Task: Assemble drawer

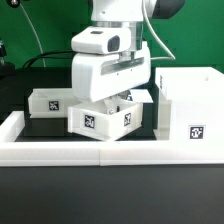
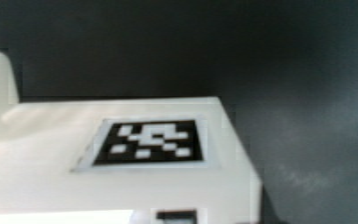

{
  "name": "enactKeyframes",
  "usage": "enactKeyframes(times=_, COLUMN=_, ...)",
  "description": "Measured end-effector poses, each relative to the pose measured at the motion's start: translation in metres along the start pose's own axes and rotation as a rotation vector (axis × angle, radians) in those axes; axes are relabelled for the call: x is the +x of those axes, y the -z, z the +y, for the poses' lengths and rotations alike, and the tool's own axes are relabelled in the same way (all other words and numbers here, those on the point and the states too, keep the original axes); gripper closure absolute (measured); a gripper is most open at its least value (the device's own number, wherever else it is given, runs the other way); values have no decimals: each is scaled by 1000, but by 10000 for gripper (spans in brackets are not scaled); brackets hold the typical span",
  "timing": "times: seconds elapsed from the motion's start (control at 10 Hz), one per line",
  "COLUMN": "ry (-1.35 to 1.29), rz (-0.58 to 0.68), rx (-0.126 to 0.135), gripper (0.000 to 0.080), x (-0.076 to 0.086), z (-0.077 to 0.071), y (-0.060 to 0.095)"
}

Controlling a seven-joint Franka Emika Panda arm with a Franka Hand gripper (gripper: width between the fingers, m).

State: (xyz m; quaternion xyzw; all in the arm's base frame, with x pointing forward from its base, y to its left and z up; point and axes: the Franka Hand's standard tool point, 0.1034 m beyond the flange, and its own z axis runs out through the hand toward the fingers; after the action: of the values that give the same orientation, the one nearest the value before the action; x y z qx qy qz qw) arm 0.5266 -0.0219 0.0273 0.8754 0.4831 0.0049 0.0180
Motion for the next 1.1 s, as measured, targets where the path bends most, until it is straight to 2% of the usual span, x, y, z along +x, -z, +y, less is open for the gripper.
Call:
enactKeyframes(times=0.8, ry=439, rz=-29, rx=-2, gripper=758, x=-9, z=3, y=-2)
enactKeyframes(times=1.0, ry=457, rz=-47, rx=23, gripper=758, x=2, z=2, y=-3)
enactKeyframes(times=1.1, ry=458, rz=-48, rx=27, gripper=758, x=4, z=2, y=-3)
